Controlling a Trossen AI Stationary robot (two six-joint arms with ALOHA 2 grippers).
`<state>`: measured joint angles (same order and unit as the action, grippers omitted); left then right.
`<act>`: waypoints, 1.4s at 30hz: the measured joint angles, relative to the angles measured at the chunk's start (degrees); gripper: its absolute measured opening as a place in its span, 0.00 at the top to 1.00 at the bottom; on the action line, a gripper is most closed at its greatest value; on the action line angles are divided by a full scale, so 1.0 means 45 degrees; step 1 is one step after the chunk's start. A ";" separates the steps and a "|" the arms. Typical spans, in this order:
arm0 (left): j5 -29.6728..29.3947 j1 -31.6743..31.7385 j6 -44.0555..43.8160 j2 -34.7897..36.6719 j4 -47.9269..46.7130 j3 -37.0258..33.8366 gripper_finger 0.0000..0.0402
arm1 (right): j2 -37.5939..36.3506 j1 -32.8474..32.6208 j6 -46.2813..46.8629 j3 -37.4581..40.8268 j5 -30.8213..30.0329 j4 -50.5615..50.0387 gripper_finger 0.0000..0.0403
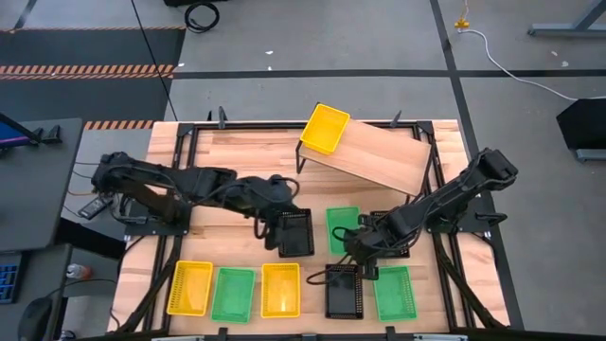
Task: Stack baskets on shelf by color
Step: Put the top green bin on the shelf
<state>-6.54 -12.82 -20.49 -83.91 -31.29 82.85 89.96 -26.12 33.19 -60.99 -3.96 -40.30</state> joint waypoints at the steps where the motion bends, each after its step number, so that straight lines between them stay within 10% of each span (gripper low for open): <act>1: -0.0189 -0.0086 -0.0093 0.0223 -0.0084 -0.0307 0.57 | 0.0079 0.0013 0.0041 -0.0005 -0.0131 0.0122 0.56; 18: -0.2658 -0.1522 -0.2307 0.2431 -0.0370 -0.2425 0.57 | 0.1913 0.0183 0.0684 0.0000 0.0442 0.0632 0.57; 30: -0.3650 -0.1637 -0.2337 0.2431 -0.0704 -0.2439 0.57 | 0.1853 0.0758 0.0572 0.0000 0.1028 0.0527 0.96; 42: -0.4369 -0.1614 -0.2303 0.2431 -0.0732 -0.2439 0.57 | 0.0177 0.1451 -0.0597 -0.2199 0.0886 -0.1663 0.96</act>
<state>-26.20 -20.08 -30.85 -72.97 -34.59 71.88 90.76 -19.59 30.51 -70.89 0.02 -47.79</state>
